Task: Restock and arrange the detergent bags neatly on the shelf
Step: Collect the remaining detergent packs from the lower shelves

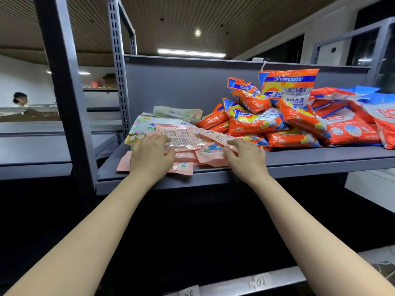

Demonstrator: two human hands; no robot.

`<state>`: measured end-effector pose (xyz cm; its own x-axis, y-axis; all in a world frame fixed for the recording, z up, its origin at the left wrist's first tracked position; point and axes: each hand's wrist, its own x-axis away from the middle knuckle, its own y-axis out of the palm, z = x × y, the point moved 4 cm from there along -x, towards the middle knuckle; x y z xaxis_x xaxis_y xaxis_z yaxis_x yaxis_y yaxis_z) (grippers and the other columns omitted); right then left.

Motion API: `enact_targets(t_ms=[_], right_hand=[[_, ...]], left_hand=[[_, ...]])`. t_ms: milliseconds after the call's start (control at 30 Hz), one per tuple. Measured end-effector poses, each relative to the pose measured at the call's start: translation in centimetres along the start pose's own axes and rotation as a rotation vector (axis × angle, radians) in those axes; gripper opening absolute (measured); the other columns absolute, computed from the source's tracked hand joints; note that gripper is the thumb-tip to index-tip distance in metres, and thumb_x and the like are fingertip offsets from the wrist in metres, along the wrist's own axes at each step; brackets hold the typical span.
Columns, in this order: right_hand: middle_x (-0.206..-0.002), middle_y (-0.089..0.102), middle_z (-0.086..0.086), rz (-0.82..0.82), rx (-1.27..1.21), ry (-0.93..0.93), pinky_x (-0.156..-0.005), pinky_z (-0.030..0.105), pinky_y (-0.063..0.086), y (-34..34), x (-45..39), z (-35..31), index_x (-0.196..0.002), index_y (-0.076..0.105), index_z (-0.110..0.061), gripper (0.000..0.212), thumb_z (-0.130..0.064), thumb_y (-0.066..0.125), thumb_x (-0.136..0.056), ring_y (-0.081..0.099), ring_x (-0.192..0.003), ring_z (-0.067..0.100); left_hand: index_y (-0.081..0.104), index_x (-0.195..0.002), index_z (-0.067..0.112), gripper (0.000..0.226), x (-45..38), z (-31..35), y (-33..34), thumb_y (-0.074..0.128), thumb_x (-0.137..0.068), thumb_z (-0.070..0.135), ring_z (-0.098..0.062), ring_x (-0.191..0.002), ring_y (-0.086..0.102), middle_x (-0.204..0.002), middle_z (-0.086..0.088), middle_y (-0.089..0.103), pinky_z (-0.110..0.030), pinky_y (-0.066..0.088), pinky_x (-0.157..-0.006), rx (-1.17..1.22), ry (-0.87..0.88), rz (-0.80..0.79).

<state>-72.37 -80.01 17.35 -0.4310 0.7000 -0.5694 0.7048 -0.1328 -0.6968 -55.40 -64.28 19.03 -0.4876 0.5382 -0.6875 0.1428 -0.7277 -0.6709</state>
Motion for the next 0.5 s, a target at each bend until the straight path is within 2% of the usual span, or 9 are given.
enact_targets(t_ms=[167,267,500], right_hand=[[-0.129,0.058,0.002,0.084,-0.147,-0.136,-0.109,0.045,0.028,-1.0,3.2,-2.1,-0.123,0.060,-0.019,0.035,-0.033,0.051,-0.092,0.045,-0.125,0.021],[-0.129,0.058,0.000,0.042,-0.202,-0.202,-0.106,0.036,0.030,-1.1,5.9,-3.4,-0.124,0.059,-0.019,0.035,-0.031,0.054,-0.092,0.044,-0.125,0.019],[-0.128,0.058,-0.002,-0.075,-0.245,-0.329,-0.103,0.031,0.033,0.0,12.5,-5.4,-0.127,0.057,-0.018,0.037,-0.030,0.057,-0.091,0.047,-0.123,0.017]], left_hand=[[0.062,-0.116,0.017,0.031,2.9,0.3,-2.1,0.049,-0.090,0.027,-0.027,-0.115,0.049,-0.121,-0.005,0.061,-0.037,0.033,-0.095,0.034,-0.086,0.045],[0.062,-0.114,0.015,0.029,5.5,0.3,-3.4,0.048,-0.090,0.024,-0.027,-0.112,0.050,-0.118,-0.006,0.061,-0.036,0.032,-0.093,0.041,-0.111,0.077],[0.060,-0.116,0.014,0.029,12.4,-1.6,-5.8,0.049,-0.093,0.027,-0.024,-0.108,0.052,-0.115,-0.003,0.062,-0.035,0.033,-0.096,0.008,-0.184,0.078]])
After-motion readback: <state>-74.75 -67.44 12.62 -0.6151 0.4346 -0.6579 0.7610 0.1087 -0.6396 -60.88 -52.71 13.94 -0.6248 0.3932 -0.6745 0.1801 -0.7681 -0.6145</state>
